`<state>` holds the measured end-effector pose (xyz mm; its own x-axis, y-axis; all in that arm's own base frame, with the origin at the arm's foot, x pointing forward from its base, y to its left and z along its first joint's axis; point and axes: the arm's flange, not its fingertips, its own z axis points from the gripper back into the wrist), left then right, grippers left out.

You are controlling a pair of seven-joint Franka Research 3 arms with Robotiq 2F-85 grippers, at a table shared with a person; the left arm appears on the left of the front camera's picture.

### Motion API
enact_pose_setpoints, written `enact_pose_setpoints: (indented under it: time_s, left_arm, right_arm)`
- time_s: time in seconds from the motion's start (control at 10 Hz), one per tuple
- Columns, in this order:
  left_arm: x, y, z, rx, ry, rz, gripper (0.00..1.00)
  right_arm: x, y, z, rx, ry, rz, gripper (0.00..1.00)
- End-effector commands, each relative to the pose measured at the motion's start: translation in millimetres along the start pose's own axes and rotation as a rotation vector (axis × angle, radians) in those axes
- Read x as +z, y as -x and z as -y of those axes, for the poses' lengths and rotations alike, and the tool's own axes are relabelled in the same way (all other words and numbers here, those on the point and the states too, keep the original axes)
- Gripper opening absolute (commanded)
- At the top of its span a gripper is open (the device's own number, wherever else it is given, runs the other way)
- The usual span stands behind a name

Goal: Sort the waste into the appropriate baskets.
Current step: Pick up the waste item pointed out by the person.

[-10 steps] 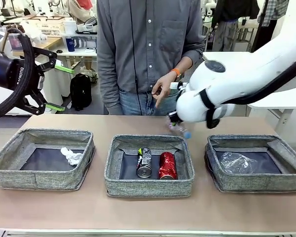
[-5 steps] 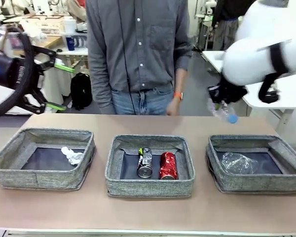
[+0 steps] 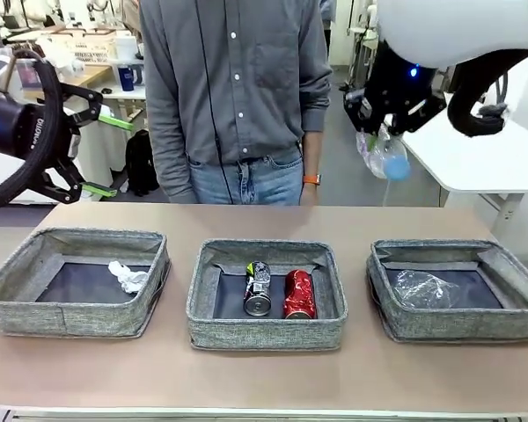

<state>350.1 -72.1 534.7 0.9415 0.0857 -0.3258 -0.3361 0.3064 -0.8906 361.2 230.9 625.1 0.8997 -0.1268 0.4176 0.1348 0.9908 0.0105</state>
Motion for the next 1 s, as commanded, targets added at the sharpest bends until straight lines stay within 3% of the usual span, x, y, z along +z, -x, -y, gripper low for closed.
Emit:
enact_pose_setpoints:
  time_s: [0.0,0.3,0.4,0.6,0.7,0.9]
  left_arm:
    - [-1.1,1.0,3.5,0.004,0.021,-0.006,1.0]
    - [-1.1,1.0,3.5,0.004,0.021,-0.006,1.0]
    - [-1.1,1.0,3.5,0.004,0.021,-0.006,1.0]
    - [-1.1,1.0,3.5,0.004,0.021,-0.006,1.0]
    - [-1.1,1.0,3.5,0.004,0.021,-0.006,1.0]
    - [-1.1,1.0,3.5,0.004,0.021,-0.006,1.0]
  right_arm:
    - [-5.4,3.6,6.5,-0.004,0.035,-0.053,0.0]
    - [-5.4,3.6,6.5,-0.004,0.035,-0.053,0.0]
    - [-6.2,2.6,3.4,-0.001,0.025,-0.035,0.21]
    - [28.9,-16.6,-60.3,-0.004,0.067,-0.045,0.21]
    - [66.6,-24.9,-95.9,-0.074,0.125,-0.111,0.21]
    - [115.9,-24.3,-138.7,-0.182,0.161,-0.118,0.21]
